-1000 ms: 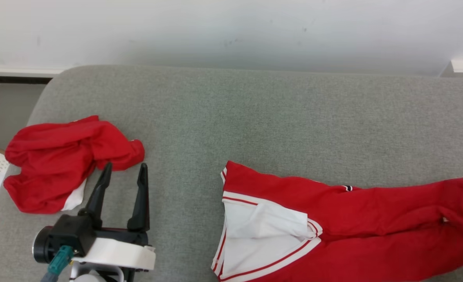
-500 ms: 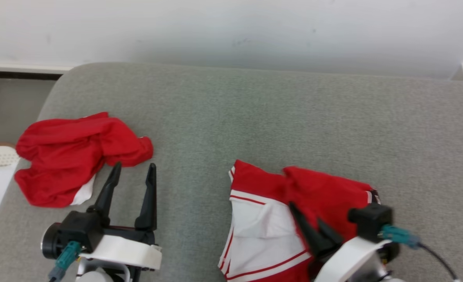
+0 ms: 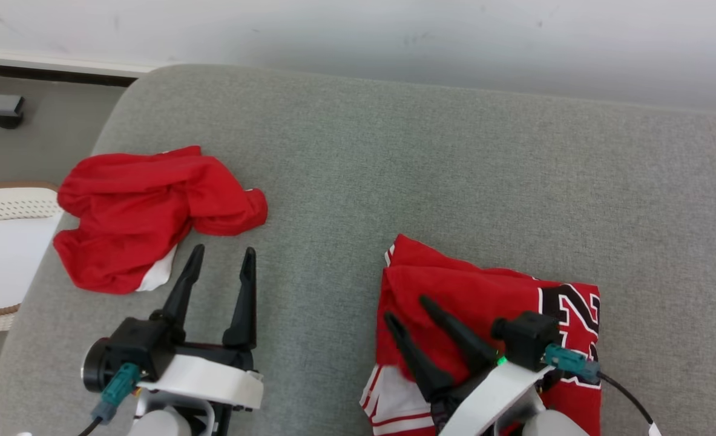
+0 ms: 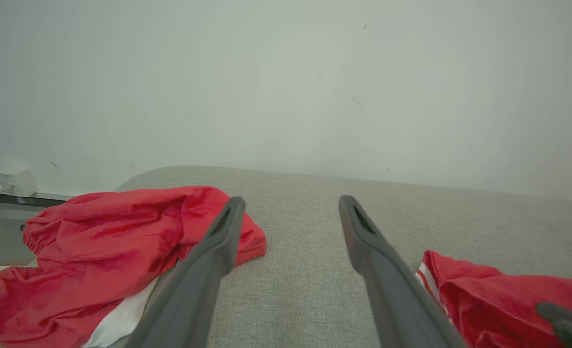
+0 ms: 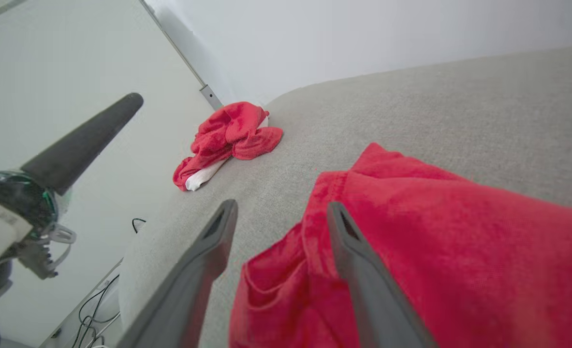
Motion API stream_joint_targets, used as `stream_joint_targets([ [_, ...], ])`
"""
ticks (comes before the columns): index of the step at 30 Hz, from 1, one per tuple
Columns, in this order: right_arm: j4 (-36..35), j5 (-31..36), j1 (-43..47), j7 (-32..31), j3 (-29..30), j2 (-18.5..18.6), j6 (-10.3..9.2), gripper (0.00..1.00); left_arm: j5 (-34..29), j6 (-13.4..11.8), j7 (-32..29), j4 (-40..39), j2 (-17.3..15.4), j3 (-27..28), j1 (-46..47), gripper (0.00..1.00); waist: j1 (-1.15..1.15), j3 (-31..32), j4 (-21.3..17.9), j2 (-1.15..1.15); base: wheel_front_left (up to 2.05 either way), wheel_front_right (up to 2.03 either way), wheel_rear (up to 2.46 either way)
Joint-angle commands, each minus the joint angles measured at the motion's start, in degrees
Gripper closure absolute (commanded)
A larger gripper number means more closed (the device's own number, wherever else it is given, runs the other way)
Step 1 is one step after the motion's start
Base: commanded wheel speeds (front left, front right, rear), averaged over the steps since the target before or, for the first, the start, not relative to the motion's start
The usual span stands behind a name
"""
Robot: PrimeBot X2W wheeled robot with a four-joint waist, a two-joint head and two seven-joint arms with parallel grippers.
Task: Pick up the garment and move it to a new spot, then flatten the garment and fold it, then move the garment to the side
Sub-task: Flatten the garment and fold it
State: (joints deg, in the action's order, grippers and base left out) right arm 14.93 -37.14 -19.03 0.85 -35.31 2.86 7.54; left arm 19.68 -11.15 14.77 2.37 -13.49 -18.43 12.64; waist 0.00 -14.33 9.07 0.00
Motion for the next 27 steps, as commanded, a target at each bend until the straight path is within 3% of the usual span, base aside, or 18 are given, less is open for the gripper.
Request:
stream_joint_targets([
  [1,-0.6,-1.2,-1.6,2.4,-0.8,0.1,-0.11,0.0,0.7,0.1,0.4,0.3,0.2,0.4,0.5,0.0,0.0,-0.2,-0.4,0.0,0.0,0.0,0.0],
  [4,-2.0,-0.6,-3.6,6.3,-1.2,0.1,-0.11,0.0,0.4,0.3,0.3,0.4,0.3,0.8,0.5,0.0,0.0,-0.2,-1.2,0.0,0.0,0.0,0.0],
  [9,-4.2,4.0,-4.8,10.0,3.7,1.5,-0.11,0.0,-0.4,0.2,0.4,0.3,0.1,1.2,0.4,0.0,0.0,0.1,-2.3,0.0,0.0,0.0,0.0],
  [19,-12.7,17.9,5.3,7.3,29.4,5.4,-0.11,0.0,-1.2,-0.2,0.4,-0.6,-0.4,2.6,-1.1,0.0,0.0,0.8,-4.5,0.0,0.0,0.0,0.0],
  [27,-19.3,21.9,16.4,3.0,40.0,3.7,-0.11,0.0,-1.9,-0.6,0.4,-0.4,-1.2,3.2,-3.1,0.0,0.0,2.2,-6.5,0.0,0.0,0.0,0.0],
])
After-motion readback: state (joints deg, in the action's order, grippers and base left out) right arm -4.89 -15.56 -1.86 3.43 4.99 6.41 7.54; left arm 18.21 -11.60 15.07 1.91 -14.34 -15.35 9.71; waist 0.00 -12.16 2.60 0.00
